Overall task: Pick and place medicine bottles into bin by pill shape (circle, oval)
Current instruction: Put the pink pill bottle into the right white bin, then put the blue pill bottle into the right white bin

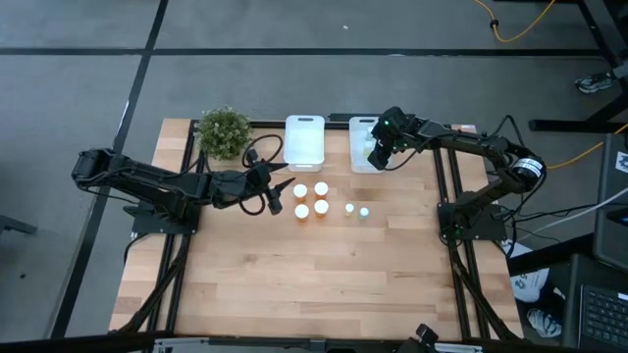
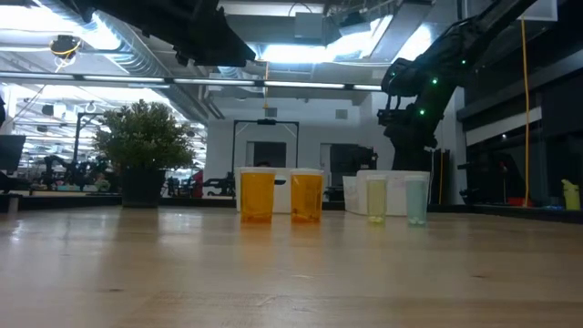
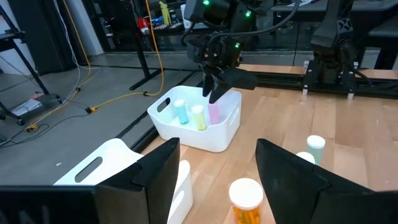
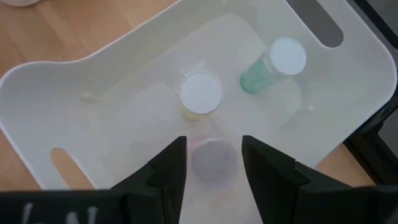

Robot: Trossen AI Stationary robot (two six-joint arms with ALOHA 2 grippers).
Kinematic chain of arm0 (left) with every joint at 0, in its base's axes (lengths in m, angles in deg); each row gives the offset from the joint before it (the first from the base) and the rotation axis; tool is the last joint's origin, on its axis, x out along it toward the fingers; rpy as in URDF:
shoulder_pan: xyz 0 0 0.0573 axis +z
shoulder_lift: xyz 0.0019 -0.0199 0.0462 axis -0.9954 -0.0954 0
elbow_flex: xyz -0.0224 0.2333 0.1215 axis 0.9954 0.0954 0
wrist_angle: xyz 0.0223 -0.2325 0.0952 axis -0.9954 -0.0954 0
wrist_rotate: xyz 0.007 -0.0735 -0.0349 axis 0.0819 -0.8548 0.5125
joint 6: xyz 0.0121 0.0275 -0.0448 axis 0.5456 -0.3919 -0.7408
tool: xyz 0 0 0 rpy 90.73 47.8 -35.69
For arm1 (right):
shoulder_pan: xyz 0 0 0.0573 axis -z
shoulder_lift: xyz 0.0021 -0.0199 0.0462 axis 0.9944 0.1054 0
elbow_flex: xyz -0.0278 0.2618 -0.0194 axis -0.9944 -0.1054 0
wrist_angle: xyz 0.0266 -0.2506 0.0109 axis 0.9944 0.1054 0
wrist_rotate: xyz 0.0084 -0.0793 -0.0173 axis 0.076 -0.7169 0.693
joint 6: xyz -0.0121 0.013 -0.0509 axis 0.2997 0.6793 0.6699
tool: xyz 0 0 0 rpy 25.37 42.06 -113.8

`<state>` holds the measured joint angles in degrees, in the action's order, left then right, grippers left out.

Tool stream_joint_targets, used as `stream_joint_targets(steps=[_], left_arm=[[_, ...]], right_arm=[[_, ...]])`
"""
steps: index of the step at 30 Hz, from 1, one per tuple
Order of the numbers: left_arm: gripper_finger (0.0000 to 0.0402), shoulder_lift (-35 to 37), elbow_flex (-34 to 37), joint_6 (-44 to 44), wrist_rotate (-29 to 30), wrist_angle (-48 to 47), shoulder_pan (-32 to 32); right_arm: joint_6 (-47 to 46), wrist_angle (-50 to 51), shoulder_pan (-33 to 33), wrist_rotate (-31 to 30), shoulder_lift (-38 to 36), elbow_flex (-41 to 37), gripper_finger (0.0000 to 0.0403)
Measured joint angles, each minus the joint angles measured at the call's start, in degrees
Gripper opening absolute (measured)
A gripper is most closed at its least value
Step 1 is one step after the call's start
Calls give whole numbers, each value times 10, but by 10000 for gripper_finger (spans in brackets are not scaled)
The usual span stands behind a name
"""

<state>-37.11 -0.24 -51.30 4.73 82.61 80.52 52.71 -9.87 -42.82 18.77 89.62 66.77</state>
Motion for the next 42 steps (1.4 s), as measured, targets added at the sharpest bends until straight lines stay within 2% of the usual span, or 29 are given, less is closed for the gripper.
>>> stream_joint_targets(steps=[17, 21, 26, 33, 42], left_arm=[[204, 0, 0, 0, 0, 0, 0], [204, 0, 0, 0, 0, 0, 0], [204, 0, 0, 0, 0, 0, 0], [204, 0, 0, 0, 0, 0, 0], [204, 0, 0, -3, 0, 0, 0]], right_arm=[[-17, -19, 0, 0, 0, 1, 159], [-32, -22, -25, -1, -20, 16, 159], [-54, -12, -88, 1, -73, 20, 159], [-121, 52, -216, 1, -150, 19, 159], [-191, 97, -365, 1, -171, -6, 159]])
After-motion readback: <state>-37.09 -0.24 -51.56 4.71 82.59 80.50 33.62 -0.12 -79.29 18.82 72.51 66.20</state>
